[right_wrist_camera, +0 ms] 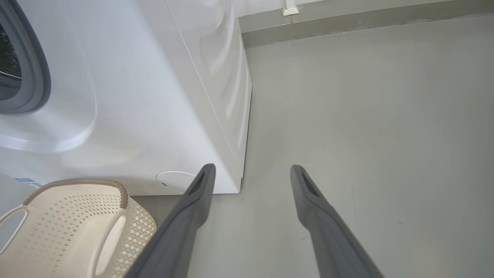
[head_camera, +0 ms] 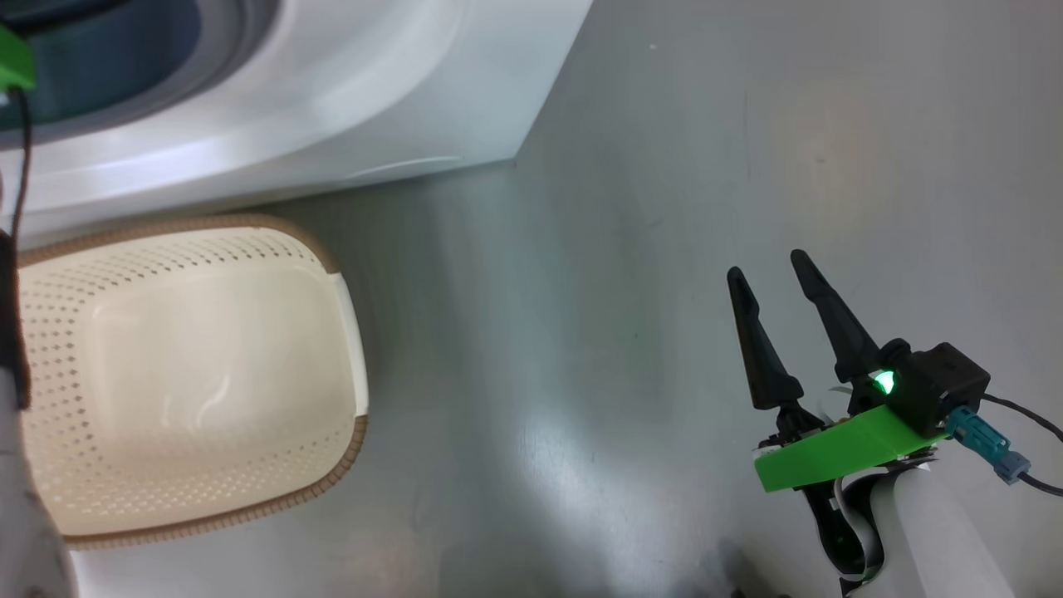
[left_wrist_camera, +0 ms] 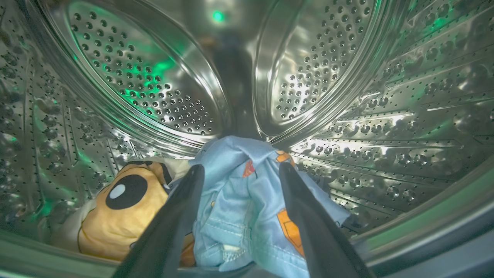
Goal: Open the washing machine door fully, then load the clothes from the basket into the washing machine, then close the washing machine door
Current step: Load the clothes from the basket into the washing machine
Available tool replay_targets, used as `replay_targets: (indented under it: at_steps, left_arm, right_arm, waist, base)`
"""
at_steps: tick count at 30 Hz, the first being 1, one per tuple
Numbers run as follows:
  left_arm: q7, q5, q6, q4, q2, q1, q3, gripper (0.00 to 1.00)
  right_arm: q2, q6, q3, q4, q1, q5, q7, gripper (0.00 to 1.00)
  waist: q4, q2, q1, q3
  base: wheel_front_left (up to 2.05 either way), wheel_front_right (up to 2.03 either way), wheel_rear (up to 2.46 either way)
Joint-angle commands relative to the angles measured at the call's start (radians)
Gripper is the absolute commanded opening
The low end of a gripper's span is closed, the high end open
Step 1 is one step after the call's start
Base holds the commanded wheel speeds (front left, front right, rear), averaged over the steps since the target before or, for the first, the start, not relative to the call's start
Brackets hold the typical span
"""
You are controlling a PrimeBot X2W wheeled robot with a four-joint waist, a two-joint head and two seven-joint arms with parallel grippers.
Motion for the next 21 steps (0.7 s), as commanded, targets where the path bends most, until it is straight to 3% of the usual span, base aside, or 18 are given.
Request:
replay_targets:
  at_steps: [1,21]
  left_arm:
    - [-0.005,-0.007,-0.004,-0.029,0.044,0.030,0.016,1.00]
    - [-0.005,-0.020,-0.007,-0.264,0.005,0.351,0.081,1.00]
  right_arm:
    - [-0.002,0.002,0.020,-0.016,0.021,0.005,-0.005,1.00]
    - [-0.015,0.002,0.003,-0.008,0.055,-0.007,-0.005,1.00]
  waist:
    - [0.004,0.0000,0.0000,-0.018]
    - [0.026,0.0000,0.0000,-0.163]
  base:
    - [0.00,0.00,0.00]
    - [0.00,0.00,0.00]
